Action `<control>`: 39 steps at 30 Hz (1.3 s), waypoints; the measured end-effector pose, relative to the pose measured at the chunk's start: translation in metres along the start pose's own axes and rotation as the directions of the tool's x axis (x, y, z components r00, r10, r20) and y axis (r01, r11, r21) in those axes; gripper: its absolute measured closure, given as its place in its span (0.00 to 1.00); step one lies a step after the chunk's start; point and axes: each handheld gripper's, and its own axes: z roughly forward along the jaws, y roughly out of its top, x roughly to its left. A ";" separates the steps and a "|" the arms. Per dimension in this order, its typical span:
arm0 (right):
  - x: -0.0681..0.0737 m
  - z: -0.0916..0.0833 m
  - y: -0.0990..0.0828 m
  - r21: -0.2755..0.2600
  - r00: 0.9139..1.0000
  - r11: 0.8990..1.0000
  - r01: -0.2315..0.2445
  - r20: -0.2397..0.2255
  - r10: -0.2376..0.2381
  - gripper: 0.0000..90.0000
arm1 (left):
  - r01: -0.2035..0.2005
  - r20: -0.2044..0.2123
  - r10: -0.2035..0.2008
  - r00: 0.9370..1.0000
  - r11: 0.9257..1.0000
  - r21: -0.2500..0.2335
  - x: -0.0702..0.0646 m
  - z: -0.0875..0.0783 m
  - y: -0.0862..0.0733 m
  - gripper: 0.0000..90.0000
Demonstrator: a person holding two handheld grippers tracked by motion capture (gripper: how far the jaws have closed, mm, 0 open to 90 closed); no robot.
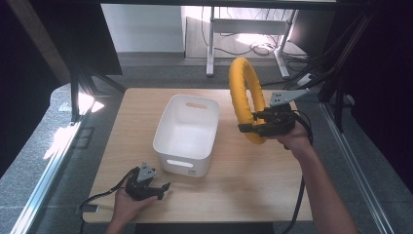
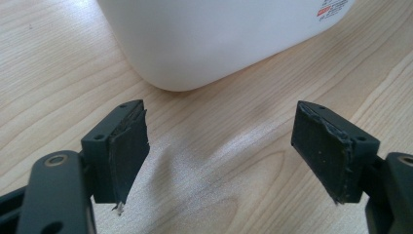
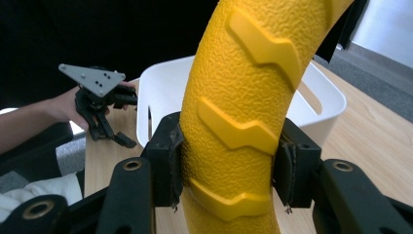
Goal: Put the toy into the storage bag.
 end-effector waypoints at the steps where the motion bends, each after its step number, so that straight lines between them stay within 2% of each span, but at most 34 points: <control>1: 0.001 0.000 0.001 -0.002 1.000 1.000 0.003 -0.003 -0.003 0.58 | 0.000 -0.001 0.000 1.000 1.000 0.000 0.000 0.000 0.000 0.24; 13: 0.012 0.007 0.025 -0.027 0.998 0.999 0.046 -0.032 -0.047 0.58 | -0.003 0.001 0.003 1.000 1.000 -0.003 0.000 0.000 0.000 0.24; 36: 0.022 0.021 0.050 -0.047 0.994 0.995 0.083 -0.067 -0.086 0.58 | -0.005 0.002 0.005 1.000 1.000 -0.003 0.000 -0.001 0.001 0.24; 39: 0.025 0.023 0.055 -0.060 0.992 0.994 0.089 -0.086 -0.094 0.58 | -0.004 0.002 0.004 1.000 1.000 -0.004 0.000 -0.001 0.001 0.24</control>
